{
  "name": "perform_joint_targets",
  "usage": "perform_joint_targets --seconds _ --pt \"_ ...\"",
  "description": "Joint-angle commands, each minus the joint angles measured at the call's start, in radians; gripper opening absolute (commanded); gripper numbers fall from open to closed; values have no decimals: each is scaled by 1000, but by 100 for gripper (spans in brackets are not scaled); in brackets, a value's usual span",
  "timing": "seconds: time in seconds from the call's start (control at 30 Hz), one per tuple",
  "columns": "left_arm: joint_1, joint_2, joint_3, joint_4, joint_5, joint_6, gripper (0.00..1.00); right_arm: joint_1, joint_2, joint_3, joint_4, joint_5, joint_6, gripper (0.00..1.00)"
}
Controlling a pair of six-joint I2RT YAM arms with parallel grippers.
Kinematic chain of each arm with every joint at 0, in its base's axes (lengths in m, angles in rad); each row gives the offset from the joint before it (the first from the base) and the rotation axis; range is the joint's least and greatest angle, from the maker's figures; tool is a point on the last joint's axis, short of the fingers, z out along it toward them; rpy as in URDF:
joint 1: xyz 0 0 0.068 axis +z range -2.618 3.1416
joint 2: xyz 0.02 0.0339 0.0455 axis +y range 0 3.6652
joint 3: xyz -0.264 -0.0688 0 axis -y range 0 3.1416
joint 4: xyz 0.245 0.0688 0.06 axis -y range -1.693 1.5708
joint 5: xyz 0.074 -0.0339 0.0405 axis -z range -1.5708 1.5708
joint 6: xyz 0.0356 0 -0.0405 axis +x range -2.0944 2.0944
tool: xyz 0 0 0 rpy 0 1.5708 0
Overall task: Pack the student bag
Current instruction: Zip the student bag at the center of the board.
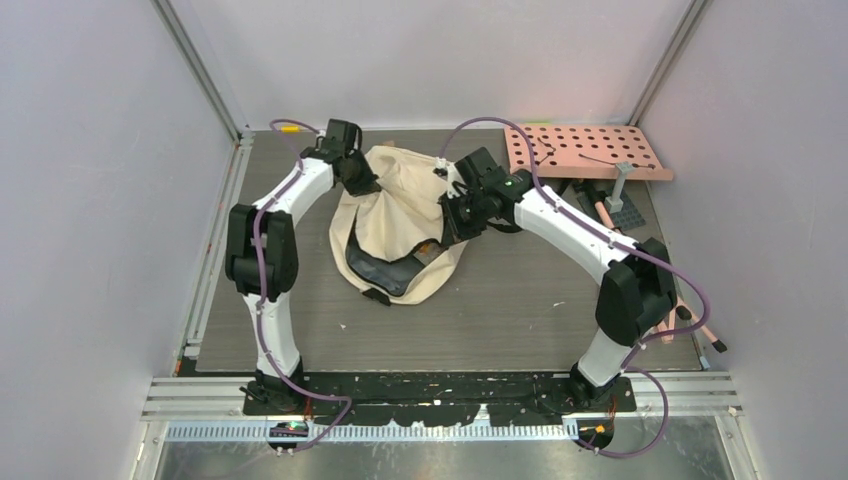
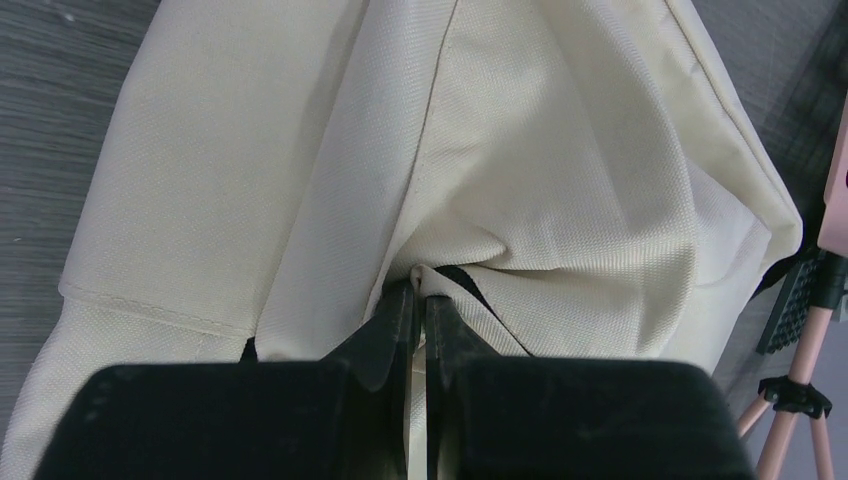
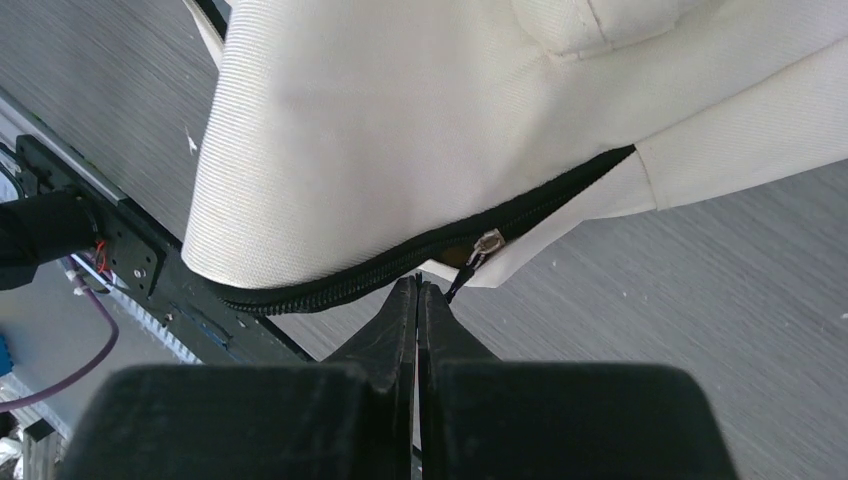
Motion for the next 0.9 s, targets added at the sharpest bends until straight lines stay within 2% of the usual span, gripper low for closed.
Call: perform_joint_targets --seconds 0.0,0.2,0.37,0.43,0.53,0.6,0.7,0.87 --pt "58 -34 -43 103 -258 -43 0 42 21 103 -12 -26 -5 1" --pt "58 -60 -74 150 -318 -66 0 100 22 97 14 33 17 1" --pt "67 -125 -159 281 -194 80 0 103 12 82 53 133 72 1" --pt "70 -158 -171 267 -145 158 12 104 9 88 53 162 74 1" --pt "70 -226 -171 231 -76 263 47 103 7 94 49 199 72 1" --pt "70 -268 -171 196 -53 302 62 96 9 98 38 227 70 1" --pt "70 -329 -192 149 -5 351 72 69 16 102 24 234 70 1" --pt "57 -441 -285 66 66 366 76 40 31 102 16 219 65 1"
